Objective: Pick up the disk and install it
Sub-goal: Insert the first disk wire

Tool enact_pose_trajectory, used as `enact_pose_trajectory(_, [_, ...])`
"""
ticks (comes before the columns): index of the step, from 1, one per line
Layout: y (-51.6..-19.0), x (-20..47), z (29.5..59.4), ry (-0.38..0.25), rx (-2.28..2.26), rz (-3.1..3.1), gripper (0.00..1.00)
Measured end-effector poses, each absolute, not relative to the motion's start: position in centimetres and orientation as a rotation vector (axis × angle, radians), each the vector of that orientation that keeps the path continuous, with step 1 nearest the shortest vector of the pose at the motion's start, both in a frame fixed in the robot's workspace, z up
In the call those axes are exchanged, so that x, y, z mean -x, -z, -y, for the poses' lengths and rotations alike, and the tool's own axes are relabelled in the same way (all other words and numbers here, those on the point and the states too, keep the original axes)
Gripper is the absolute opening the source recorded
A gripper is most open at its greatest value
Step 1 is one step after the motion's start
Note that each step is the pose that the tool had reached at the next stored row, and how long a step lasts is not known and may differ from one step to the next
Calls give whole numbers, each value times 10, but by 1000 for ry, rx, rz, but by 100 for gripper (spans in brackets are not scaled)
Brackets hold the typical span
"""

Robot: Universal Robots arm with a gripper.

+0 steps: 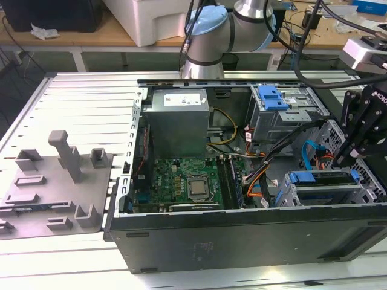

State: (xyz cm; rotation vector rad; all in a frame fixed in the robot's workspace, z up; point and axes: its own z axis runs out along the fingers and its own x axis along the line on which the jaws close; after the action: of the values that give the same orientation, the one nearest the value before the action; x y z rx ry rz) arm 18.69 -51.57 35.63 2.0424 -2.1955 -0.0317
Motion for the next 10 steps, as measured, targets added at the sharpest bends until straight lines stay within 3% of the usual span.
enact_pose_trajectory(10, [-354,-188,520,33,-2043,2196,17])
